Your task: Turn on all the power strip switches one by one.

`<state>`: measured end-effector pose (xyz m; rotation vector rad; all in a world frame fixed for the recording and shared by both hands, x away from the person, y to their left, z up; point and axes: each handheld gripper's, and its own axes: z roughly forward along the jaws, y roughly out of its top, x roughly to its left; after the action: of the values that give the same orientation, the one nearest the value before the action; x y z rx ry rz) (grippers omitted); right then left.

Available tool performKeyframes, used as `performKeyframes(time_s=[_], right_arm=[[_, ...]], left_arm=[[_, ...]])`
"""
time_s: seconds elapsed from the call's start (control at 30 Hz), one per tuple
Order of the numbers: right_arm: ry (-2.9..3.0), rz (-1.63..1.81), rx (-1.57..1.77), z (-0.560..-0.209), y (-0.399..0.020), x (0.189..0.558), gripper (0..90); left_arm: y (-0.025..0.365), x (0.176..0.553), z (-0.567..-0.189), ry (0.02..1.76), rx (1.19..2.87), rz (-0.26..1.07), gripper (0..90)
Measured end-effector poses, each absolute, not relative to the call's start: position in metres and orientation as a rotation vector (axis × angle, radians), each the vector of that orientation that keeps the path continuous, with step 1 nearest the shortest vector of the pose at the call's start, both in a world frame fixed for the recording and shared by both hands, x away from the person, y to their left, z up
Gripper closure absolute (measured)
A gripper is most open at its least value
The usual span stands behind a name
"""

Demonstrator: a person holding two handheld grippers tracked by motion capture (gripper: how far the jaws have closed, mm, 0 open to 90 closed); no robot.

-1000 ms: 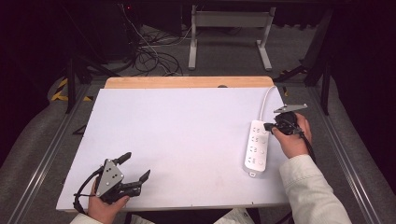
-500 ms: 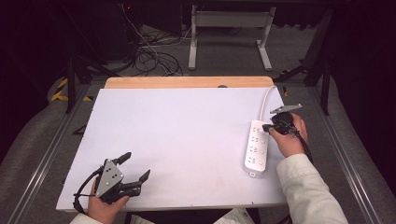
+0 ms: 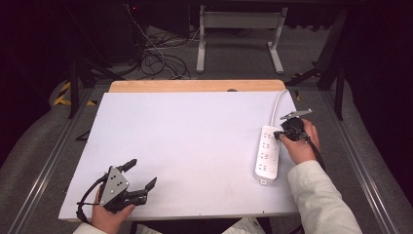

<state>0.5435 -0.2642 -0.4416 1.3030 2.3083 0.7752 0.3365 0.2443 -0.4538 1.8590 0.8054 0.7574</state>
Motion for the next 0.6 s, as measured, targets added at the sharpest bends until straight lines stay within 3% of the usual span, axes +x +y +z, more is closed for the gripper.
performKeyframes(time_s=[0.6], right_arm=[[2.312, 0.759, 1.301, -0.4433, -0.2638, 0.5436, 90.0]], left_arm=[[0.2446, 0.3365, -0.4536, 0.8, 1.861, 0.764, 17.8]])
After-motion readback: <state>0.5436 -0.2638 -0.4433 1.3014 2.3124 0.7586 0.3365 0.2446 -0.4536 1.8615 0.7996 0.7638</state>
